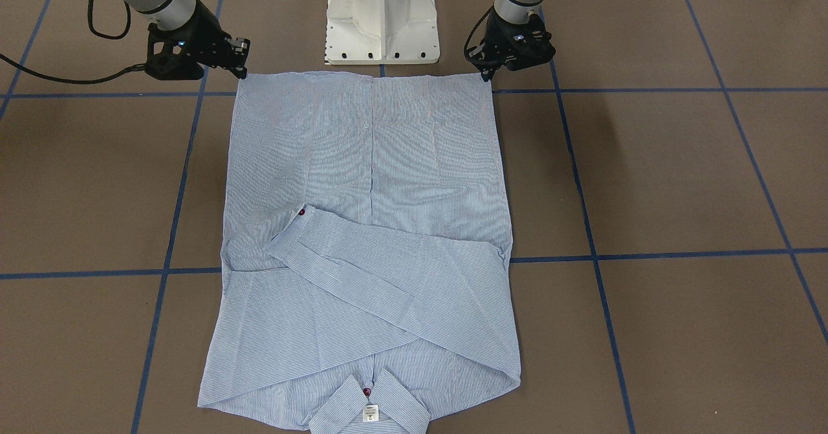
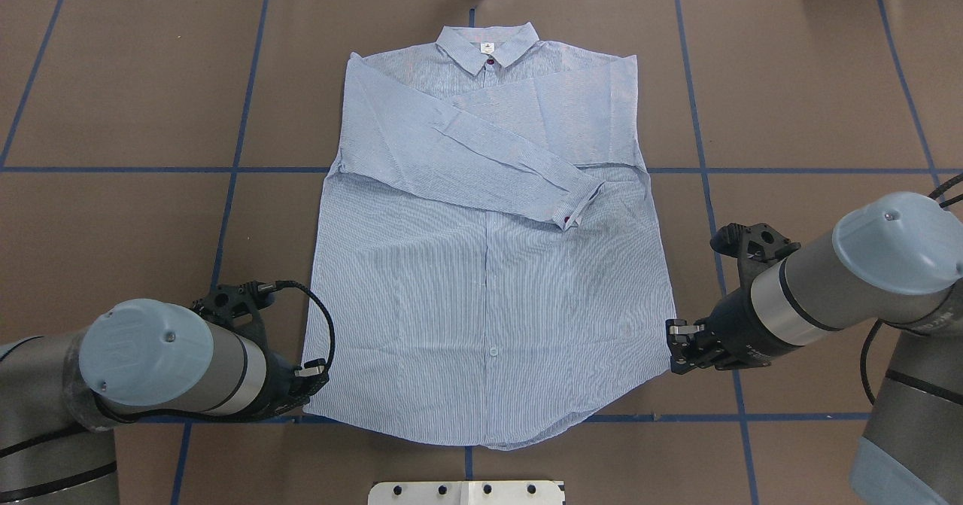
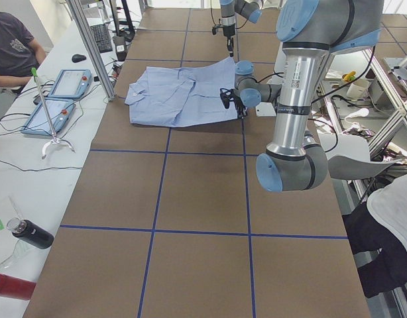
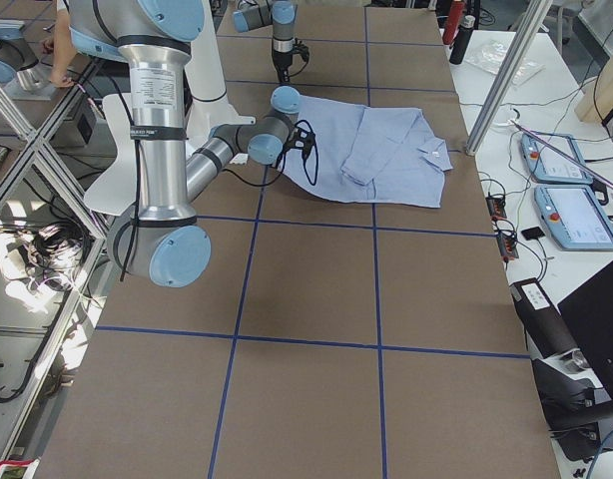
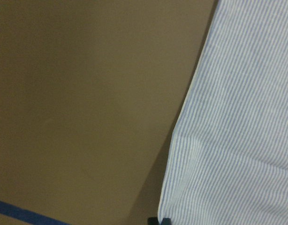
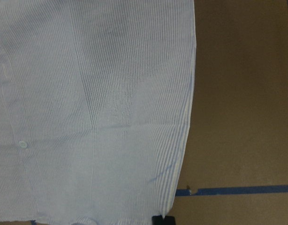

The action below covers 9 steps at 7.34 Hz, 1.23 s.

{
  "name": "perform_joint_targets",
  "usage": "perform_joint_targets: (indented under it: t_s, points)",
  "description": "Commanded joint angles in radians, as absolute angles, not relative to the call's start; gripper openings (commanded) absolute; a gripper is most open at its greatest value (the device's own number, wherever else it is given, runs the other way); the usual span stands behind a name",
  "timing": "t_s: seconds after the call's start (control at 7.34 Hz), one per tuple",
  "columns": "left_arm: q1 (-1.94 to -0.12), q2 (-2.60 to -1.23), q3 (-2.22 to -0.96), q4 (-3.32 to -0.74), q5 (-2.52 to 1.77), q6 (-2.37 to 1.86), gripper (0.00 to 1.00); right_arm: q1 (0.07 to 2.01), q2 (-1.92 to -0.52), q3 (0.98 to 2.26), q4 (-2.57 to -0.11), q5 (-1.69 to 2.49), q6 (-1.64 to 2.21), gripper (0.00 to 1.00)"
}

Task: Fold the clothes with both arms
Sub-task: 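Lift the hem with both grippers and pull it toward the robot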

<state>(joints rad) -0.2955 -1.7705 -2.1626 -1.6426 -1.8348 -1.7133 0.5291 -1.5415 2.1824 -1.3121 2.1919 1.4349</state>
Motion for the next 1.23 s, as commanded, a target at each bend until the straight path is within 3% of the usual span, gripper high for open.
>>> perform_joint_targets:
  t_s: [0.0, 0.27, 1.09]
  points:
    - [-0.287, -1.77, -2.262, -1.526, -1.897, -1.715, 0.0, 0.532, -1.542, 2.198, -1.31, 2.291, 1.434, 0.0]
    - [-0.284, -1.77, -2.327, -1.413, -1.925, -1.736, 0.0, 0.544, -1.568, 2.221, -1.31, 2.327, 1.433, 0.0]
    - [-0.268, -1.77, -2.292, -1.368, -1.937, -1.726, 0.0, 0.561, -1.615, 2.194, -1.308, 2.329, 1.419, 0.0]
